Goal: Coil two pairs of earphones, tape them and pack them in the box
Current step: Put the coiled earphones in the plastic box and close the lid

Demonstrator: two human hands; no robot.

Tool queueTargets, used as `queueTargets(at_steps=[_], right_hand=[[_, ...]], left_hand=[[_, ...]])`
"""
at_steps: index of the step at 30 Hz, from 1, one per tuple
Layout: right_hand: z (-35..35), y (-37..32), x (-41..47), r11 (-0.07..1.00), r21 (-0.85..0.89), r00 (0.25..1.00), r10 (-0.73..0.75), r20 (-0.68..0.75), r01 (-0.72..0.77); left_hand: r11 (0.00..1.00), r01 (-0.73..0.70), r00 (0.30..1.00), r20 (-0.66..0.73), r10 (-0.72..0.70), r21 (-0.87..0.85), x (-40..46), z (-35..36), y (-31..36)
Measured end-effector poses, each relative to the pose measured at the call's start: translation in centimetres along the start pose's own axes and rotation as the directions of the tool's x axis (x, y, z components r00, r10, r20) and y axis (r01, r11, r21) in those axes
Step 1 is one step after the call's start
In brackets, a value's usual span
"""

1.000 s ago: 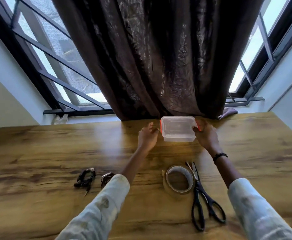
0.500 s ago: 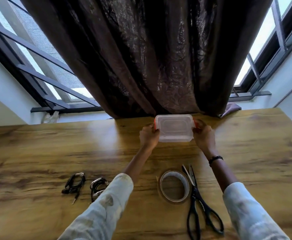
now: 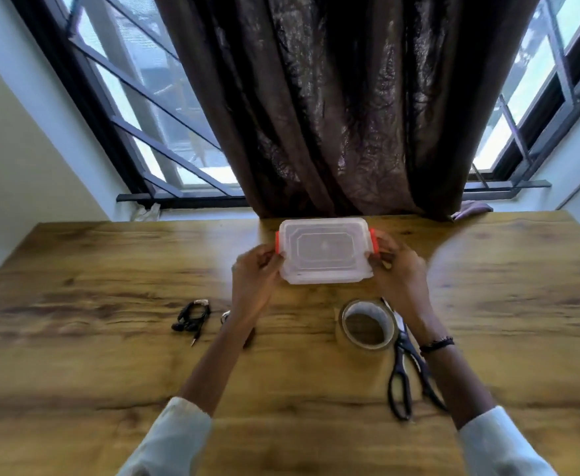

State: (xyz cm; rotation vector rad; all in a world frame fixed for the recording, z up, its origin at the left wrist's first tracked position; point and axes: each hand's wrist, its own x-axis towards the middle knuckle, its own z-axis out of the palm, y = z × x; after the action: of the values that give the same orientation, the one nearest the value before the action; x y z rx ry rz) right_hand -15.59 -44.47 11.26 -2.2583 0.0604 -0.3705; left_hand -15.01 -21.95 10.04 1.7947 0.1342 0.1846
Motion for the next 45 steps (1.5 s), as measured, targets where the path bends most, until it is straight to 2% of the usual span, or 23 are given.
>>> queueTargets(at_steps=[6,11,18,31,40,42,45], right_hand=[[1.5,-2.8,-9.3,0.979,0.18,0.985,0.068,0.156,-0.096],[2.8,-3.0,-16.8,0.963,0.191,0.964,0.147,0.222,-0.191],[4.0,-3.0,-22.2,0.9,0.25,0.91,0.273,0.314,-0.356],[5.6,-3.3,-23.5,0.908,0.185,0.909,0.321,0.265,-0.375],[6.8,-3.4,-23.3,0.988,-0.011,0.983,0.152,0.106,-0.151],[7.0,-2.6,-23.3,0.98,0.001,0.974,0.198,0.108,-0.199],[7.1,-1.7,-22.9,0.926,0.076,0.917,0.348,0.197,-0.368]], left_hand=[[0.984,0.138,0.986,-0.077,-0.146,-0.109,-10.0,-6.7,-0.8],[0.95,0.24,0.964,-0.069,-0.258,-0.197,-17.2,-10.0,-2.4],[0.925,0.358,0.922,-0.11,-0.372,-0.123,-21.1,-11.8,-5.8],[0.935,0.35,0.935,-0.083,-0.345,0.057,-19.8,-13.1,-7.7],[0.937,0.251,0.968,-0.086,-0.237,0.243,-19.2,-12.5,-7.9],[0.938,0.252,0.968,-0.082,-0.239,0.24,-19.1,-12.6,-8.1],[0.942,0.3,0.953,-0.092,-0.289,0.153,-19.3,-12.5,-8.4]])
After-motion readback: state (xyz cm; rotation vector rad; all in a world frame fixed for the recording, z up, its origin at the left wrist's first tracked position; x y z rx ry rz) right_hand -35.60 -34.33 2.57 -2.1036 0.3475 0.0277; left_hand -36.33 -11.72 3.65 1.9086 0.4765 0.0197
